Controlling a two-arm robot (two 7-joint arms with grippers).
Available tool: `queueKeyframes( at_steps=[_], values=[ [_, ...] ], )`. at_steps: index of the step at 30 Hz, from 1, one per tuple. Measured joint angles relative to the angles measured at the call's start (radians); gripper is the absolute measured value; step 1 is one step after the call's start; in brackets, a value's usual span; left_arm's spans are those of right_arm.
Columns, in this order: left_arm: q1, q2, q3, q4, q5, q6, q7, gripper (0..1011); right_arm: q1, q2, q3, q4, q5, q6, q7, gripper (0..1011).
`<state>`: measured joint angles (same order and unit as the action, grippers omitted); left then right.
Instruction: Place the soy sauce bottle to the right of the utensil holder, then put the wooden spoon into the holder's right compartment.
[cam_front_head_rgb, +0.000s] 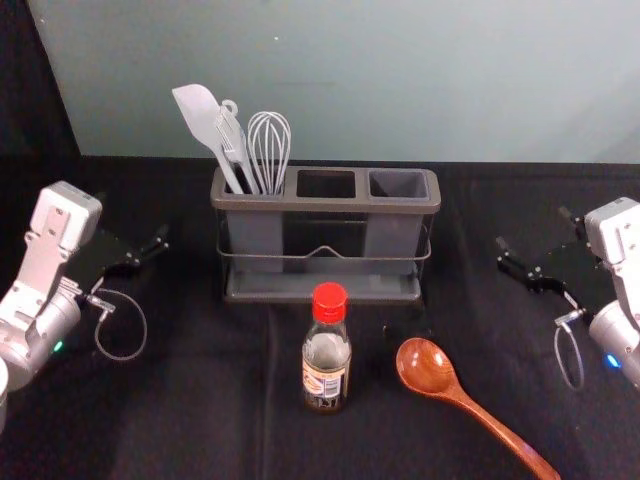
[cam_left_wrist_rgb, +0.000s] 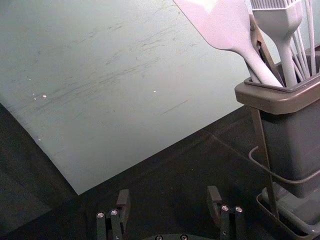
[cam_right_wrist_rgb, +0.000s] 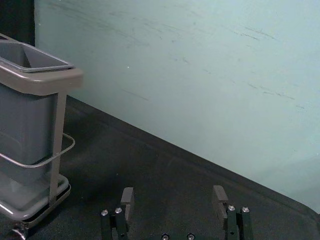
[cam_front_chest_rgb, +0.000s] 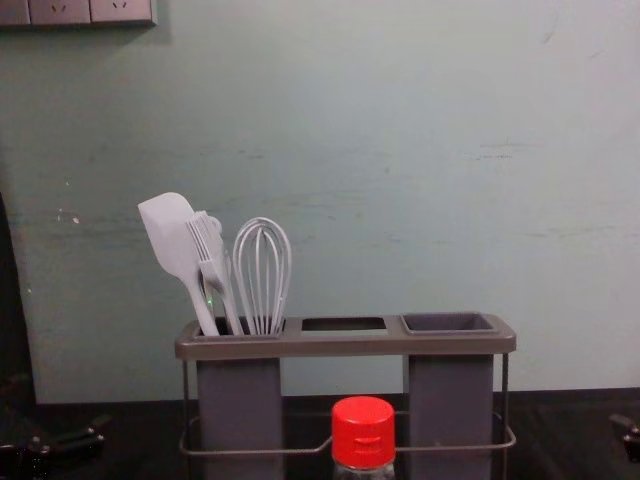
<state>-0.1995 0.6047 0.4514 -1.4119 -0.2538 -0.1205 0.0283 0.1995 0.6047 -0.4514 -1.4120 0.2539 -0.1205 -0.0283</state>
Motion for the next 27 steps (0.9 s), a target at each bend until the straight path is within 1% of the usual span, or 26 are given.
queueKeyframes(
  at_steps=[27],
  values=[
    [0.0,0.0,0.0,0.0,0.0,0.0,0.0,1005,0.0,0.0,0.0,0.0,0.0,0.0,0.0,1000]
  ],
)
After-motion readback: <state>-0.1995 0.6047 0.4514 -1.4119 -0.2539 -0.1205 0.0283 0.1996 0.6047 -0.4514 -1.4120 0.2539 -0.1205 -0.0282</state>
